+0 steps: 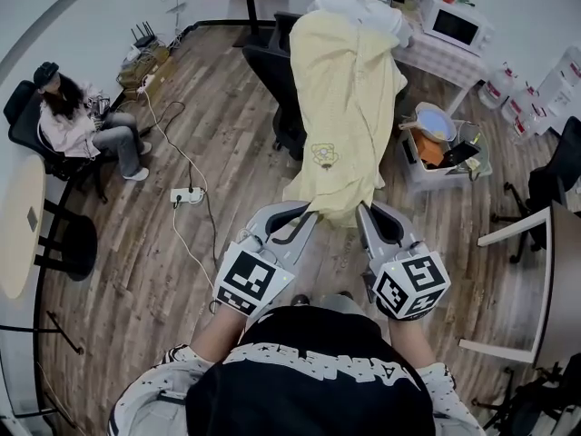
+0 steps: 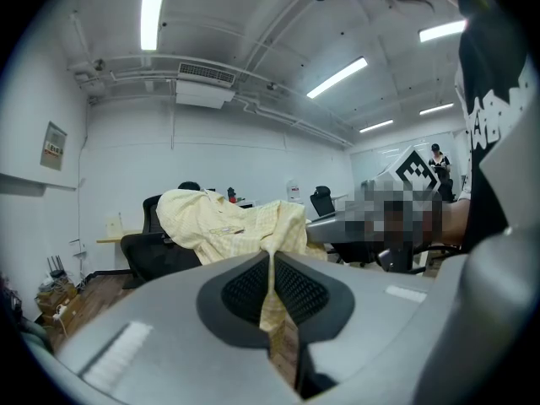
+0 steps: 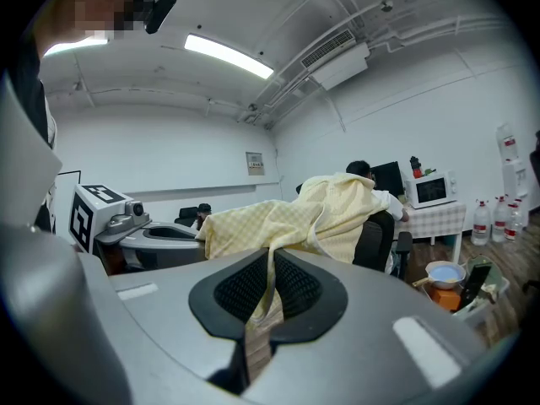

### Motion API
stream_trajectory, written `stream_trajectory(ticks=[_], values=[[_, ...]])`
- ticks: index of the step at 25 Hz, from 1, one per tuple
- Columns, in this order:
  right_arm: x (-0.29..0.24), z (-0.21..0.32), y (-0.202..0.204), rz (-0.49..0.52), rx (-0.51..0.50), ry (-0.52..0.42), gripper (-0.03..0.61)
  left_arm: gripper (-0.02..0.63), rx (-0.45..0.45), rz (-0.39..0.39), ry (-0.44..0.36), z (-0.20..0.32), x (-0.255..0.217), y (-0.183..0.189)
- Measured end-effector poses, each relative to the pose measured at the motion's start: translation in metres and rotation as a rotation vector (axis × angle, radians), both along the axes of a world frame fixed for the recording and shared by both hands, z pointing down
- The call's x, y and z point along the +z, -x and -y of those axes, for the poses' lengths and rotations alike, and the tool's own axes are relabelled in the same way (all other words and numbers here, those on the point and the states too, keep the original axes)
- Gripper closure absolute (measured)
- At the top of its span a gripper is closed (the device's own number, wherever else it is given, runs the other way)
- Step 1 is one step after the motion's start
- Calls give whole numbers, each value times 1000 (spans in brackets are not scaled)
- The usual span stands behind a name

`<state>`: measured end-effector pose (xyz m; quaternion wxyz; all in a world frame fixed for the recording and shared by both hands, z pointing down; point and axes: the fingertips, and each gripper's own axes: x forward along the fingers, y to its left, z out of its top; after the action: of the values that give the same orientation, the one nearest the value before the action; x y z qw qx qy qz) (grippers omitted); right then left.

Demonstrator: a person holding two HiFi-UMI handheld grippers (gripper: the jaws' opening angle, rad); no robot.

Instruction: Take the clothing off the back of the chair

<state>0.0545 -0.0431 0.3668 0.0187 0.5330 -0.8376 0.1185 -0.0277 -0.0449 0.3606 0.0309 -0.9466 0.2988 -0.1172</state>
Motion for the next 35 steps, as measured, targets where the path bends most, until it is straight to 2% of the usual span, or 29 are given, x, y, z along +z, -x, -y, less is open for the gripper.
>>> stream_trajectory(ticks=[10,35], values=[[-5,-9,-3,-3,-86,-5,548,601,-57,-10,-2,-13,-4,-11],[-7,-31,-33,14,-134,1,548,601,-78,16,16,-39,-1,-46]])
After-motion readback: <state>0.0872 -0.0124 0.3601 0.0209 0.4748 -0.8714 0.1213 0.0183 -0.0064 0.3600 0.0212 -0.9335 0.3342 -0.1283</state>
